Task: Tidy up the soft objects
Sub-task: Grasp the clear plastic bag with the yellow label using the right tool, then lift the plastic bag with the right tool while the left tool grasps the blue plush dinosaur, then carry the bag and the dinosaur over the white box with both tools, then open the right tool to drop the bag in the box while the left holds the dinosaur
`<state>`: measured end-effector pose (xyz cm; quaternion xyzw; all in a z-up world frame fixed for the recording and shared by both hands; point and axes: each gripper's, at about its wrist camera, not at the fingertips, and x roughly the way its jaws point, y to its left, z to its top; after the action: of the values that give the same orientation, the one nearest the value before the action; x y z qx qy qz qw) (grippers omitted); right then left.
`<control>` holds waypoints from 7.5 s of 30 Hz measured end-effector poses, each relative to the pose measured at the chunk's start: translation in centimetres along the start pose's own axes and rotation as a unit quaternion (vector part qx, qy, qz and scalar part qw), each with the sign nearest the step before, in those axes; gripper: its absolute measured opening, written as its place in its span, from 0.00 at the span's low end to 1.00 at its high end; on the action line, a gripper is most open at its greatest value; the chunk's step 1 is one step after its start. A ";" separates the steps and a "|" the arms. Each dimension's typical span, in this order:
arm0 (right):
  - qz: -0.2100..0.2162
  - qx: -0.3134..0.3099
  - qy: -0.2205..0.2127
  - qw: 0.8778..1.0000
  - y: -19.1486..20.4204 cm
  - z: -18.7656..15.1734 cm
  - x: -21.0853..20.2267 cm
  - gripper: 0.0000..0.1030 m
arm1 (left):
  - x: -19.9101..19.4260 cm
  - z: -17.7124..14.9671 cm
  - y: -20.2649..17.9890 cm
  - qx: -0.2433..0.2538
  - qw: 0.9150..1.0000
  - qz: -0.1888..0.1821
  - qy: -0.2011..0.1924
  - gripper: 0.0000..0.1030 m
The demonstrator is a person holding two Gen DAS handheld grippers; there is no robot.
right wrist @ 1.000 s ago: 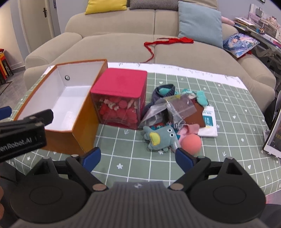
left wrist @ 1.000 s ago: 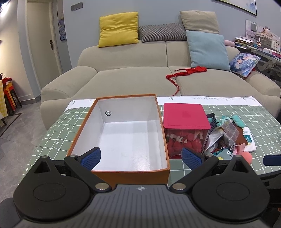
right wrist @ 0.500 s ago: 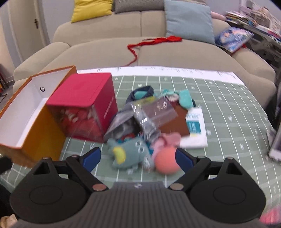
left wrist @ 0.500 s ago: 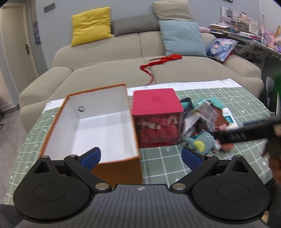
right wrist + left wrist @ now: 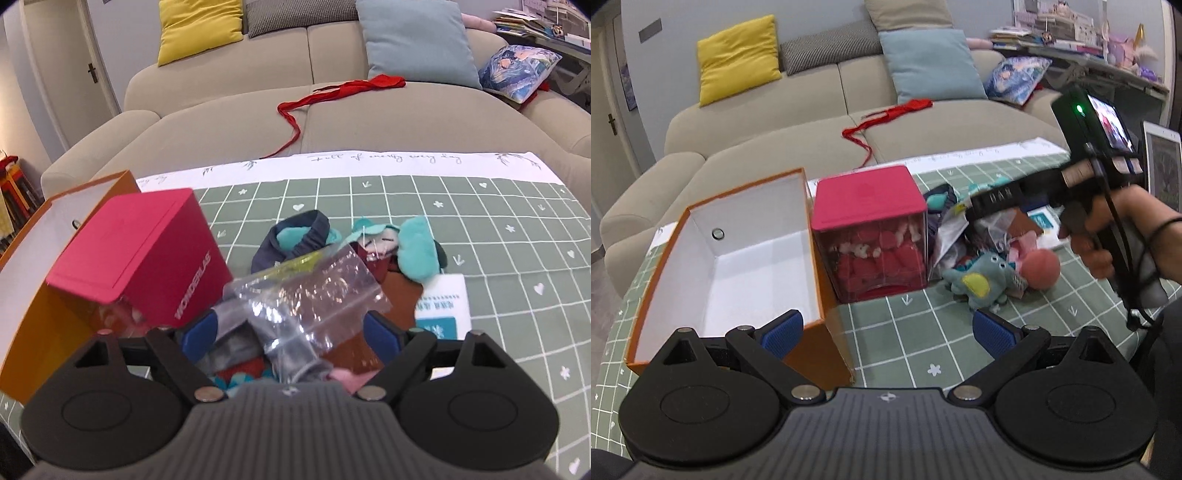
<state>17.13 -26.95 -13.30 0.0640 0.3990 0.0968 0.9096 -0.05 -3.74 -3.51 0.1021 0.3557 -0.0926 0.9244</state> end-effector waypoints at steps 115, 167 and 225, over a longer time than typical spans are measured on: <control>-0.049 0.066 0.035 0.996 -6.2 0.5 -8.1 0.00 | 11.4 7.1 -3.9 -0.135 0.970 -0.151 0.132 0.49; -0.028 0.061 0.013 0.998 -4.4 1.6 -10.7 0.00 | 10.8 7.9 -6.3 -0.083 0.980 -0.071 0.167 0.60; 0.067 -0.209 0.249 0.943 27.0 1.3 2.1 0.00 | 7.6 2.2 21.9 -0.129 0.982 -0.025 0.133 0.61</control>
<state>16.09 -0.19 -8.73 -0.1266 0.5783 0.2513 0.7658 12.24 16.06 -4.40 -0.0158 0.4868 -0.0550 0.8716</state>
